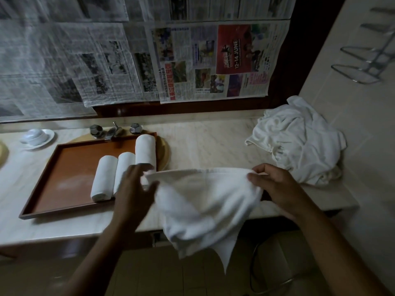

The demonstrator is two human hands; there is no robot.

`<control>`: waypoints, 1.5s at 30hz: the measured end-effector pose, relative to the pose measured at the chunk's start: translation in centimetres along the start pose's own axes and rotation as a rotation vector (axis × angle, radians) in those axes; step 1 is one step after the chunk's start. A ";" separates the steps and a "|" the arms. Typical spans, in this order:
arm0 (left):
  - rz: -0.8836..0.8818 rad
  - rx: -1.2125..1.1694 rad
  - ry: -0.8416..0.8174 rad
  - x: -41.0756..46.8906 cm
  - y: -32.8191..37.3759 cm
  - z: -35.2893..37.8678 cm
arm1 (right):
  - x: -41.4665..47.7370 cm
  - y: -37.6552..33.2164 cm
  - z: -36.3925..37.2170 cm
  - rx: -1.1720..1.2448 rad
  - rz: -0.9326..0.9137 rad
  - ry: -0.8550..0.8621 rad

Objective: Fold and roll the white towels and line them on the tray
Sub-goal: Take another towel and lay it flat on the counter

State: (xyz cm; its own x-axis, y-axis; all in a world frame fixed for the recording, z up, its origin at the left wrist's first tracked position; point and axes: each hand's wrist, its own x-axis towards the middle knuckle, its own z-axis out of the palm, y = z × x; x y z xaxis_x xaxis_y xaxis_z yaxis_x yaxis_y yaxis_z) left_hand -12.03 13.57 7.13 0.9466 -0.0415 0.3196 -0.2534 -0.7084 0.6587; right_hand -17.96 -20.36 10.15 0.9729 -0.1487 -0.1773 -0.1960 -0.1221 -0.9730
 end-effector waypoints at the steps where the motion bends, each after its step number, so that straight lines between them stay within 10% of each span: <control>1: 0.054 -0.047 -0.082 -0.9 1.0 1.1 | 0.0 -0.1 1.4 0.065 0.024 0.015; 4: 0.080 -0.284 -0.421 -4.1 5.7 4.5 | 0.1 -0.5 5.9 0.147 0.024 0.004; 9: -0.093 -0.501 -0.129 -2.7 7.8 6.3 | -0.7 -2.0 7.4 0.119 -0.072 -0.108; 18: 0.004 -0.606 -0.189 -1.3 10.3 3.8 | -2.0 1.5 7.1 -0.570 -0.306 -0.159; 30: -0.168 -0.633 -0.193 -0.2 4.6 0.1 | -1.5 3.5 3.6 -0.408 -0.225 -0.183; 35: -0.240 -0.594 -0.202 -1.9 1.1 1.1 | -1.4 5.4 2.1 -0.797 0.022 -0.442; 45: -0.642 -0.566 -0.316 -6.0 -6.6 6.7 | 2.7 12.5 -6.0 -0.916 0.113 -0.322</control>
State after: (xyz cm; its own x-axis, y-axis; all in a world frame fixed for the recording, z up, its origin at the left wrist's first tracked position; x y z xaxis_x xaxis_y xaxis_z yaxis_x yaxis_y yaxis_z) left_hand -14.70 13.75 -3.73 0.9289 -0.0088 -0.3703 0.3600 -0.2142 0.9080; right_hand -18.57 -28.20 -1.64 0.9029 0.0517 -0.4268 -0.1779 -0.8588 -0.4804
